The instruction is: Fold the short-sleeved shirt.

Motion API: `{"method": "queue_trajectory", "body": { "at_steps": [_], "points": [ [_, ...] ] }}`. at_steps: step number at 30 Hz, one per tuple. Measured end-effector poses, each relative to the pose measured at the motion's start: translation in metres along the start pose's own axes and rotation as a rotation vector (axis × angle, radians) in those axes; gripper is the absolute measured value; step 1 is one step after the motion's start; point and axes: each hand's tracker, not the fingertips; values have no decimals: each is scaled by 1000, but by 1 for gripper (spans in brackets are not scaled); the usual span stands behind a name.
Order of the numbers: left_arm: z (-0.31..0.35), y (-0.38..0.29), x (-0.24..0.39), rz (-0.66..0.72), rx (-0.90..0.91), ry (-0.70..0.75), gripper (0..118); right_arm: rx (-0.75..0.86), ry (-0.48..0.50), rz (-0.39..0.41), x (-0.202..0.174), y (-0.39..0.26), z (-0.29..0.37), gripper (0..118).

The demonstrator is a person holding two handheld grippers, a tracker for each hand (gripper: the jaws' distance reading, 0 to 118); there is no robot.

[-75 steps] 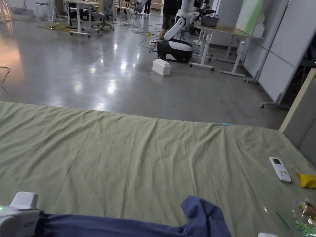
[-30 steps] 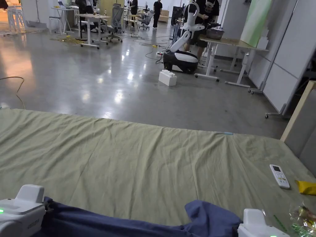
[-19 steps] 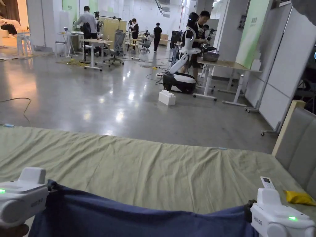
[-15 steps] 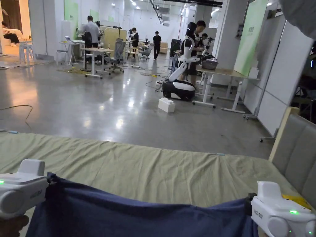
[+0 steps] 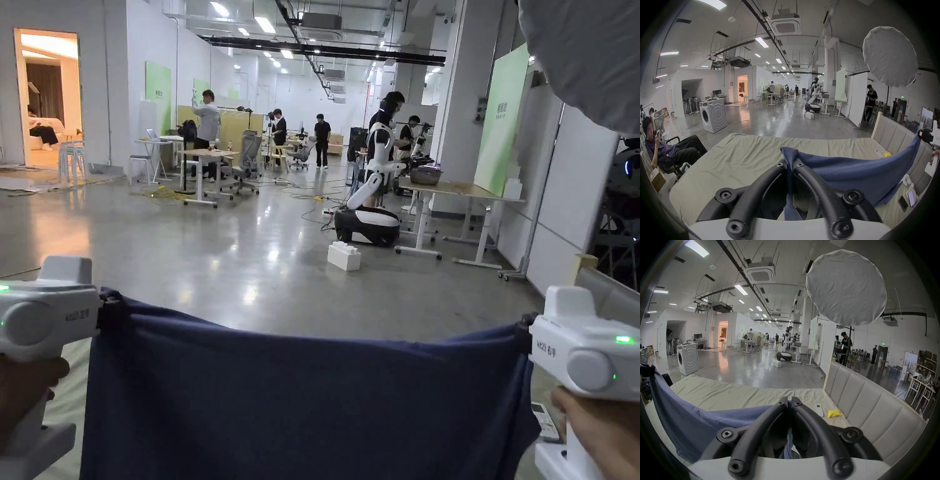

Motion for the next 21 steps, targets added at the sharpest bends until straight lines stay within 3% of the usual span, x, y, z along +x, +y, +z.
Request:
{"method": "queue_trajectory", "body": {
  "at_steps": [1, 5, 8, 21],
  "points": [
    [0, 10, 1, -4, 4, 1, 6, -16, -2, -48, 1, 6, -2, 3],
    [-9, 43, 5, -6, 39, 3, 5, 47, -11, -3, 0, 42, -15, 3],
    [-20, 69, 11, -29, 59, 10, 5, 38, -17, -25, 0, 64, -32, 3],
    [-73, 177, 9, -44, 140, 29, 5, 138, -71, 21, -4, 154, -75, 3]
  ]
}}
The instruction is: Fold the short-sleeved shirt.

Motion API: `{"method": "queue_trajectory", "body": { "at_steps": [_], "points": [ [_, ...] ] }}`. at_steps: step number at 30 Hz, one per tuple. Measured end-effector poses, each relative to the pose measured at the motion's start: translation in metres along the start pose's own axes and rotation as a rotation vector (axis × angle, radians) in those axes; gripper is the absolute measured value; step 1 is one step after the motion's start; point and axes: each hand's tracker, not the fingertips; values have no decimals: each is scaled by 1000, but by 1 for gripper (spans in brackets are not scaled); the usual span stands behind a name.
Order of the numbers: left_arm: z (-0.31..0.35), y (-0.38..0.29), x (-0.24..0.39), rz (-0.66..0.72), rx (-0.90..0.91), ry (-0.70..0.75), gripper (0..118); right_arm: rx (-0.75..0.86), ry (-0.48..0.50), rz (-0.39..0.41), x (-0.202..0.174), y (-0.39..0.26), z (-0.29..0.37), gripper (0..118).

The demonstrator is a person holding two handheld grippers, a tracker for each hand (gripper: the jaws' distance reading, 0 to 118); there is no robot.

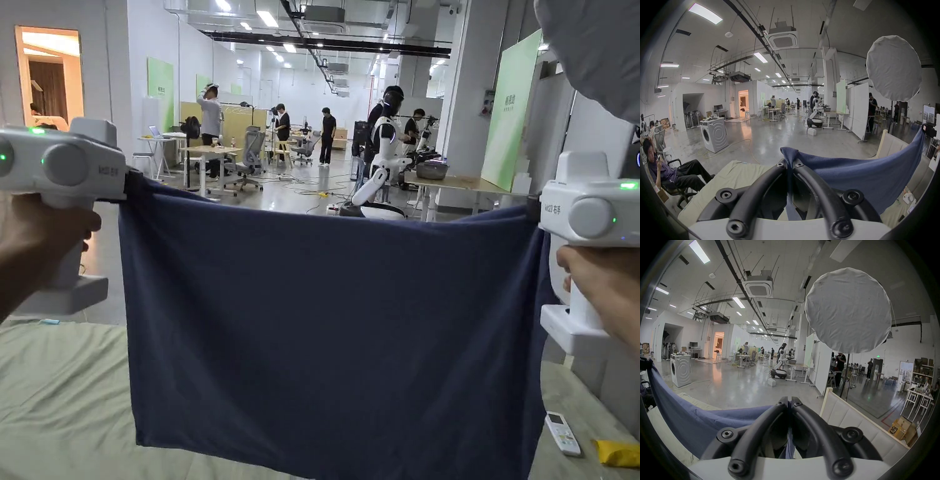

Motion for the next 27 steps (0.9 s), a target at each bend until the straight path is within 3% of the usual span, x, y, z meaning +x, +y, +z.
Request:
{"method": "queue_trajectory", "body": {
  "at_steps": [12, 27],
  "points": [
    [-8, -3, 1, -16, 7, 18, 5, 46, -14, 21, -6, 10, 4, 3],
    [57, -152, -11, 41, -117, -22, 5, -60, 39, 47, -17, -113, 84, 3]
  ]
}}
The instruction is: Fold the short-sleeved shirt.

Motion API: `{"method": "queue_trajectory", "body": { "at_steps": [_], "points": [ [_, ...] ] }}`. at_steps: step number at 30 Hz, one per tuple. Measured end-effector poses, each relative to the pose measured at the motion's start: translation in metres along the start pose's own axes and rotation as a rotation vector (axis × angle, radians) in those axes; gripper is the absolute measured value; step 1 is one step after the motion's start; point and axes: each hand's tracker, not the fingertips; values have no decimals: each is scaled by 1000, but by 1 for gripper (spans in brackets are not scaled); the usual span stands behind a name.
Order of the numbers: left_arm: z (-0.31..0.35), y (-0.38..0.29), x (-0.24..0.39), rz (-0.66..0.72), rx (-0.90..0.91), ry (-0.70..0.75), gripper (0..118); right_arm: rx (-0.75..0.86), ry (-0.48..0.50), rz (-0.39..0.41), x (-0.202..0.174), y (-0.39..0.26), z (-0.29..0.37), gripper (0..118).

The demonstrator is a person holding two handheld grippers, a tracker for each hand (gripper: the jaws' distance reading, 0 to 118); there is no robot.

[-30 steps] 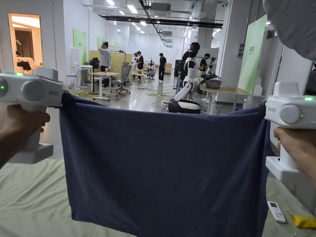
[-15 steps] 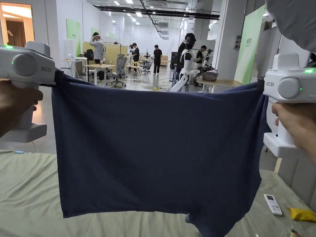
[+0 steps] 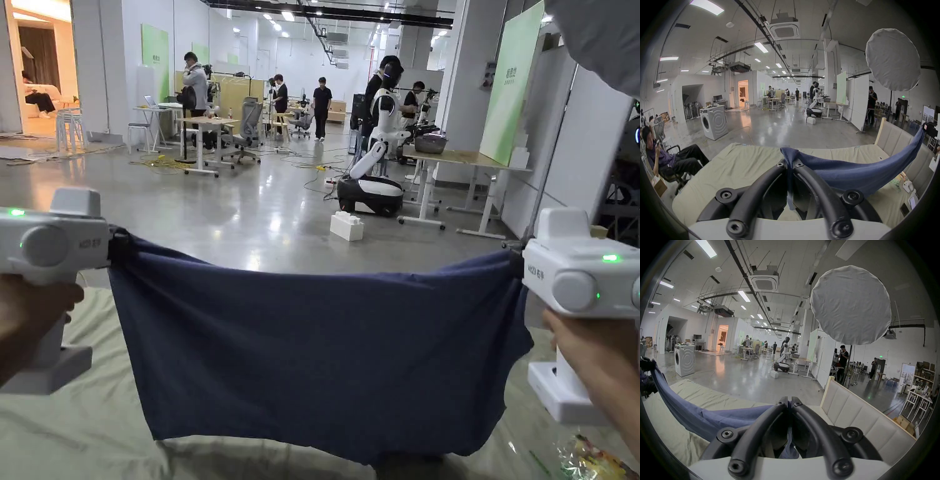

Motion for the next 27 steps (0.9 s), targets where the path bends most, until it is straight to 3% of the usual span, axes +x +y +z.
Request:
{"method": "queue_trajectory", "body": {
  "at_steps": [6, 15, 27],
  "points": [
    [48, -67, -7, 4, -11, -20, 5, -18, 15, 44, 3, -49, 53, 3],
    [126, -181, -13, 30, -67, -38, 5, -106, 46, 24, 3, -143, 145, 3],
    [191, -312, -27, 59, -278, -30, 5, -368, 80, 58, -8, -285, 252, 3]
  ]
}}
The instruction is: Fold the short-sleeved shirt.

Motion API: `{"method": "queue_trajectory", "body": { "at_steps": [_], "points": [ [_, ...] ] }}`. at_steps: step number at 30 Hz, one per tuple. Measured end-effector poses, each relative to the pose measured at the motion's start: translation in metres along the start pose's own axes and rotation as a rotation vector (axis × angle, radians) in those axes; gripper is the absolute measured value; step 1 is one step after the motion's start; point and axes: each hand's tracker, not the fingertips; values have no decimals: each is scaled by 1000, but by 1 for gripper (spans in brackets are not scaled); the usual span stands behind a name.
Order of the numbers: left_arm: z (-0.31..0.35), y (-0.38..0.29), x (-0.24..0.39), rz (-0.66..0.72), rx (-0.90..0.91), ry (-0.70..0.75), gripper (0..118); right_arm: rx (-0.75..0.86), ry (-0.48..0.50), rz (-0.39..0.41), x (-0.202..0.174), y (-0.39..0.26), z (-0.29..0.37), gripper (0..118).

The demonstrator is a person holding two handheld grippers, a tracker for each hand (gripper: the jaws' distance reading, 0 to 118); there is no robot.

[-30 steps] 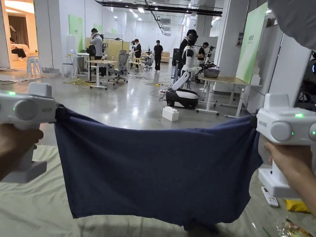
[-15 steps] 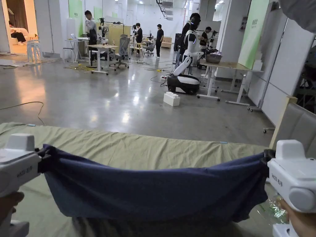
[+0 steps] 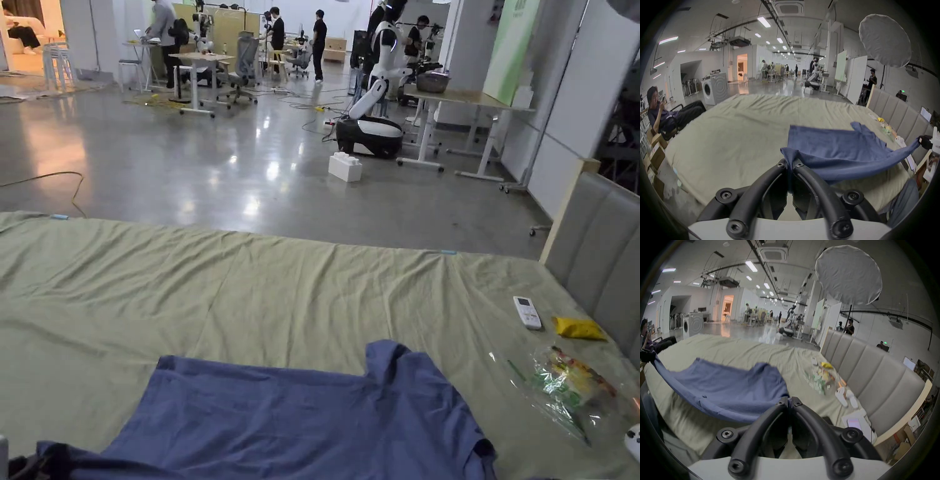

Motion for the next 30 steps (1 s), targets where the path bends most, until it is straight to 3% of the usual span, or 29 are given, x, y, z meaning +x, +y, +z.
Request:
{"method": "queue_trajectory", "body": {
  "at_steps": [6, 12, 19, 21, 23, 25, 26, 30],
  "points": [
    [-20, -41, -5, -18, -145, 33, 5, -196, 47, -5, -11, -45, -8, 3],
    [-45, -60, -6, -56, -276, 53, 5, -318, 45, 74, -21, -62, -28, 3],
    [-58, -70, -5, -104, -383, 73, 11, -430, 50, 98, -30, -56, -51, 5],
    [-58, -71, -3, -111, -381, 88, 22, -427, 34, 90, -32, -54, -50, 19],
    [-54, -64, -3, -99, -347, 84, 41, -404, 18, 74, -34, -48, -47, 62],
    [-48, -50, 2, -87, -293, 72, 60, -351, 24, 33, -34, -42, -45, 87],
    [-45, -41, 7, -82, -256, 59, 62, -320, 24, 8, -36, -36, -44, 94],
    [-53, -13, 24, -86, -107, 27, 62, -133, 39, -71, -42, -11, -40, 95]
  ]
}}
